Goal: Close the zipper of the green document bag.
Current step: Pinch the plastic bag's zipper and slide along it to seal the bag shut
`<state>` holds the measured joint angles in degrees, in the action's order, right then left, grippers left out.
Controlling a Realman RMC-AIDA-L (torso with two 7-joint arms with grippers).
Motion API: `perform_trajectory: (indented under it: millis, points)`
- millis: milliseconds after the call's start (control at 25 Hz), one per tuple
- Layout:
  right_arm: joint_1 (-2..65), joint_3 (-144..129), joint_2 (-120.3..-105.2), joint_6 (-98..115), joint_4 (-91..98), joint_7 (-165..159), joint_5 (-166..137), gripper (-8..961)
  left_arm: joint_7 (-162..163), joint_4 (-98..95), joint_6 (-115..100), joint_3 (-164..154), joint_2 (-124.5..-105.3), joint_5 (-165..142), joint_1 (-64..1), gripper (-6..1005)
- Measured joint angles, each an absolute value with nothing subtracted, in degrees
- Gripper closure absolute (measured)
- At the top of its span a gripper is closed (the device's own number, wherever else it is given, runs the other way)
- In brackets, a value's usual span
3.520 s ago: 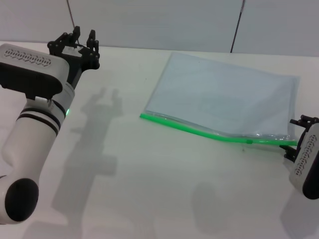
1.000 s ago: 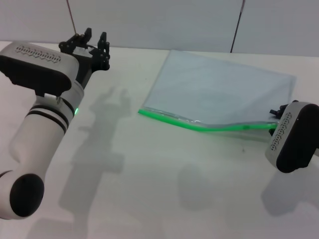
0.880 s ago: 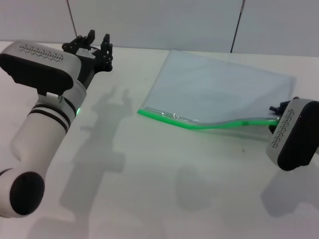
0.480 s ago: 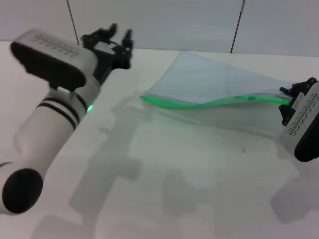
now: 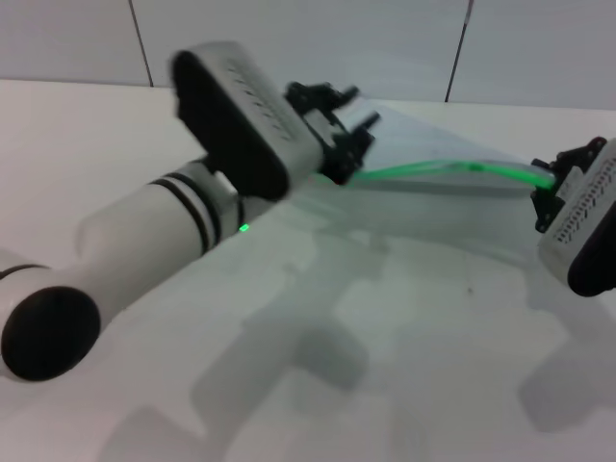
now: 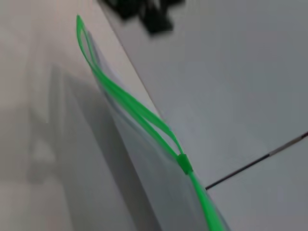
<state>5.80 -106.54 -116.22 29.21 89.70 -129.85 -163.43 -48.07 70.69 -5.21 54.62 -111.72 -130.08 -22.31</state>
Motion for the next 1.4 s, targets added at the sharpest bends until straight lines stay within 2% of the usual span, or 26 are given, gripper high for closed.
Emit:
perform_trajectory:
  millis: [160,360,520,1400]
  points:
    - [5.7,-107.0,-116.26,29.3,91.1,-130.0,-163.3,898,-54.3,72.2,0.7,55.8,-112.78,-130.1,-23.2,664]
    - [4.7,-107.5,-116.26,30.1,93.8,-131.0,-163.2,900,-61.3,72.4,2.6,56.6,-114.57,-130.2,-23.7,523]
    - [4.5,-107.6,-116.25,30.8,94.6,-131.5,-163.2,901,-67.7,72.4,0.4,56.6,-116.15,-130.2,-22.7,527]
    - [5.6,-107.8,-116.10,31.6,93.6,-131.6,-163.2,902,-70.0,70.8,-0.2,52.5,-116.25,-129.7,-24.0,545]
